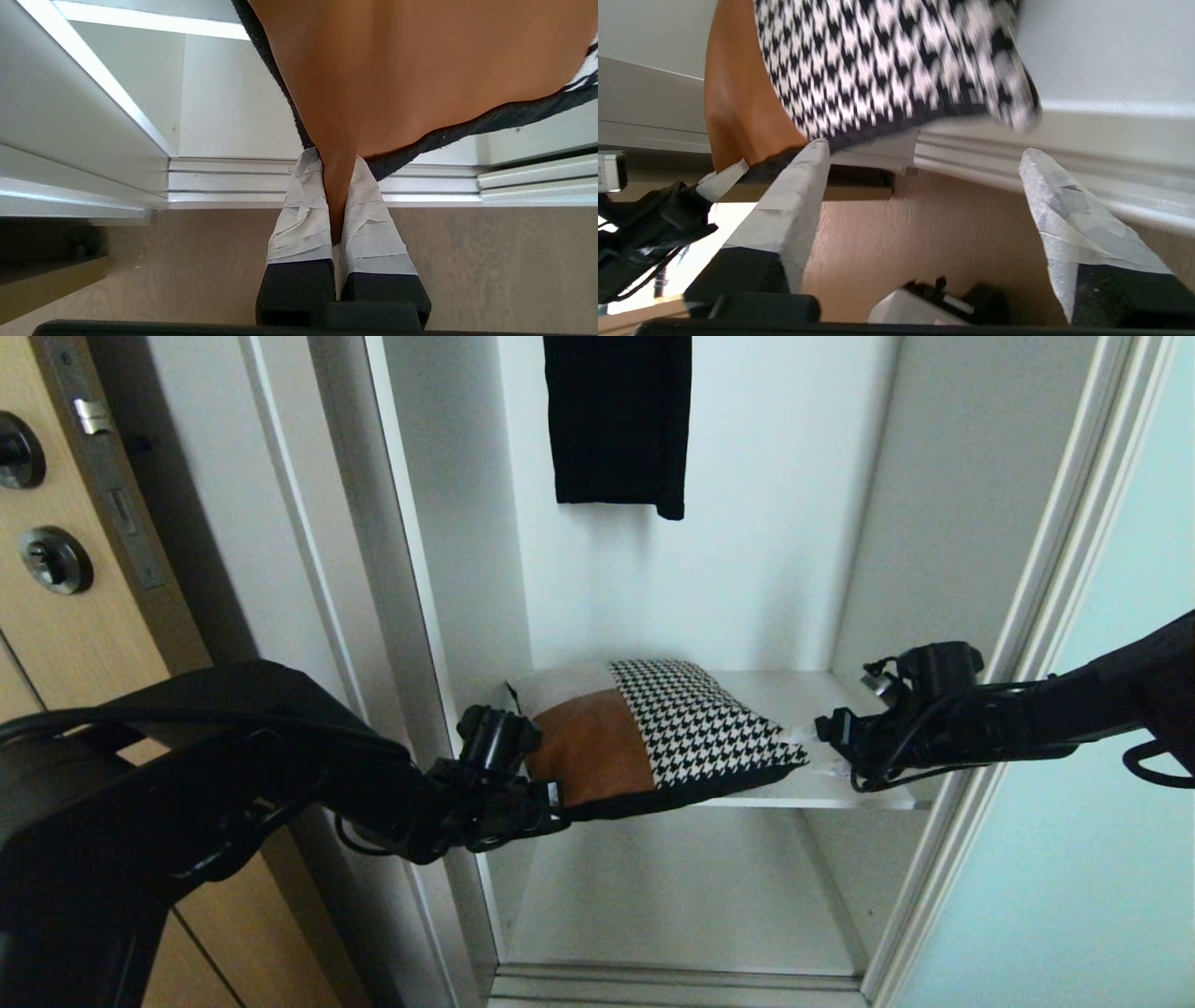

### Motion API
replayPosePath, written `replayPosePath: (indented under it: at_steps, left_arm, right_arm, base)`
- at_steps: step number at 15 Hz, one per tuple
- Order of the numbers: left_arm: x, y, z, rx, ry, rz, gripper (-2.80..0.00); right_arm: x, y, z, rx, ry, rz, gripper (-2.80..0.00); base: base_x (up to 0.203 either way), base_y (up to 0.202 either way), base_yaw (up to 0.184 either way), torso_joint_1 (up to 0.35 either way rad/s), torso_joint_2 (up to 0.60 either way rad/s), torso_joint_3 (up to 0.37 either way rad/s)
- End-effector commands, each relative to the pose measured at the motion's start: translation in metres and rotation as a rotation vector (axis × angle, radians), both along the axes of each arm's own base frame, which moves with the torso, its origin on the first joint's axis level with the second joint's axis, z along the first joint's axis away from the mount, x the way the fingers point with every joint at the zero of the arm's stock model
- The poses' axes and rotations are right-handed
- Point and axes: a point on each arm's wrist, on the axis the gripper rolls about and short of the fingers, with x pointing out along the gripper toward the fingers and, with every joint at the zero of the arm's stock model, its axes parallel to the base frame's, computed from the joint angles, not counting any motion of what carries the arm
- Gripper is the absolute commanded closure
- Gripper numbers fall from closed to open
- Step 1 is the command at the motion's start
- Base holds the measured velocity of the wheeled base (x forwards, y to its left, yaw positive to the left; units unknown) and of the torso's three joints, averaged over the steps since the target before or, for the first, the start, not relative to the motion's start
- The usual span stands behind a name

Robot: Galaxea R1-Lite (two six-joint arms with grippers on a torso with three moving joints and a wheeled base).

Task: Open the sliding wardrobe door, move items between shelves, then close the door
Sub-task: Place the pillow on the lower shelf

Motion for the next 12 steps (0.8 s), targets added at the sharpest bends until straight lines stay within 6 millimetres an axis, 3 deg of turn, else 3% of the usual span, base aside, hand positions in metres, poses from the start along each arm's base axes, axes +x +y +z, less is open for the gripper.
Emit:
replayPosePath:
  at_steps: [1,4,12]
  left_arm:
    - [-0.002,0.001,0.0,0.002,0.001,-0.001,0.0]
    - [-0.002,0.001,0.001,-0.003,-0.003,-0.001,0.0]
    - [-0.004,0.002,0.008,-0.005,-0.011,0.002,0.0]
  right_arm:
    - [0.007,0.002,-0.015,0.007,0.003,0.009,-2.8]
    - [0.012,0.022,-0.02,0.011,-0.016,0.056,-2.8]
    - [0.02,0.015,-0.026,0.007,-0.05,0.037,-2.8]
  base:
    - [0.0,0.0,0.0,0.0,0.0,0.0]
    - [0.0,0.0,0.0,0.0,0.0,0.0]
    - [0.0,0.0,0.0,0.0,0.0,0.0]
